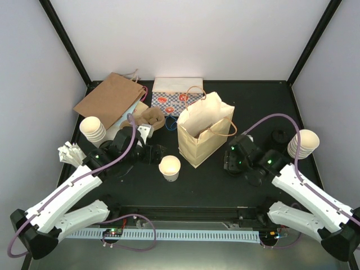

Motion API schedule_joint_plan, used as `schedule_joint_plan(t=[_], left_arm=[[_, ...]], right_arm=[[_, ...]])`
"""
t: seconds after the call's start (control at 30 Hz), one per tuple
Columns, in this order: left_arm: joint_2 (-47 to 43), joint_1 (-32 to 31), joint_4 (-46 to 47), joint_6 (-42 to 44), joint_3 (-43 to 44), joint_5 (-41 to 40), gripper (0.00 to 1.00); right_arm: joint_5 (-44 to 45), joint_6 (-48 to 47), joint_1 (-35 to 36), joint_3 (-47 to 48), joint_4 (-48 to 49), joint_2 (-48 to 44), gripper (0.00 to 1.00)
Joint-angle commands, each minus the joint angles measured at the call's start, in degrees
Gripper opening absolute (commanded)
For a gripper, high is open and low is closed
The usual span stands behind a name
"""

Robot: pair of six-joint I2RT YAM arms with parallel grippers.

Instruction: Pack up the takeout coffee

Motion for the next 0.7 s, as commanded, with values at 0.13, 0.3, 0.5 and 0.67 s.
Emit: schedule_joint_plan(t=[0.13,0.3,0.5,0.67], left_arm=[[-1.7,3.8,-0.63,-1.77,-3.35,6.94,0.99],[-5.62,7.86,-0.07,-3.54,-7.69,12.83,0.99],[-8.2,14.7,3.23,-5.54,-12.57,23.31,0.98],[-7.34,19.78,5.52,-5.78,-14.67,27.48,0.94]], right_arm=[[4.08,1.13,23.51,1.67,5.17,1.82,0.73],[8.89,-1.46,34.68,3.24,12.57,5.77,0.73],[10.37,-11.72,39.27,8.66,18.77,14.99,0.74],[11.33,-19.06,39.16,10.8,23.24,19.83,0.74]])
